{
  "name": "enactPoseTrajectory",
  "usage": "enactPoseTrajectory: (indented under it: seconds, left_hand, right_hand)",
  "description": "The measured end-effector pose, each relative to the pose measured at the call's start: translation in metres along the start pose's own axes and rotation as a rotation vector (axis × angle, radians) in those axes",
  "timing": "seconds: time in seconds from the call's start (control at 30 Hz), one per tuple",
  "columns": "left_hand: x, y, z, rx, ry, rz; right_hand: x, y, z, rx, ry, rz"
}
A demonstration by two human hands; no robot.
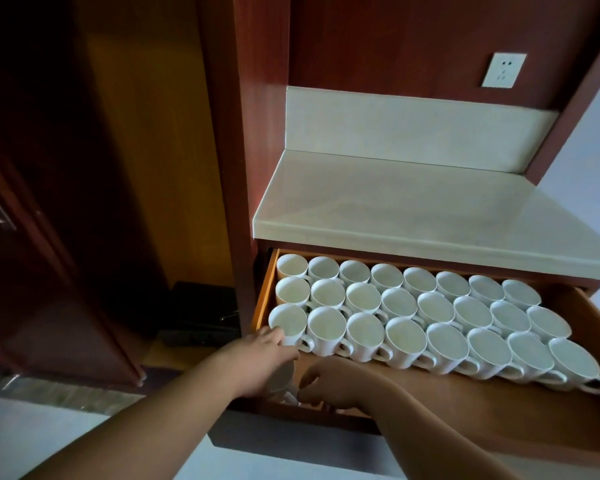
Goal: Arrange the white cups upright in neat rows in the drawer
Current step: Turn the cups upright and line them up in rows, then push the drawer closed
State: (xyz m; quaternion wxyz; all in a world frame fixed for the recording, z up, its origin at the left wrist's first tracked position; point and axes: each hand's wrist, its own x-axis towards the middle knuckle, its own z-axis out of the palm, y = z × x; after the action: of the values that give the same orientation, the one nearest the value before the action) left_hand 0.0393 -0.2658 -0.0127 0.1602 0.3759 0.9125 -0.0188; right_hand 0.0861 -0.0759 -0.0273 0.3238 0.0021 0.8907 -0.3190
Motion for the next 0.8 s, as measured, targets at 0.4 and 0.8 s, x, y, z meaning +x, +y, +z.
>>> enactPoseTrajectory:
  seconds: [0.4, 0.8]
  left_hand:
    - [0.011, -0.013, 0.018, -0.075, 0.132, 0.034]
    - [0.015, -0.014, 0.026, -0.081, 0.241, 0.005]
  right_hand:
    - [0.014, -0.013, 0.002, -0.038, -0.027, 0.024]
    - [0.013, -0.009, 0.002, -0.096, 0.130, 0.026]
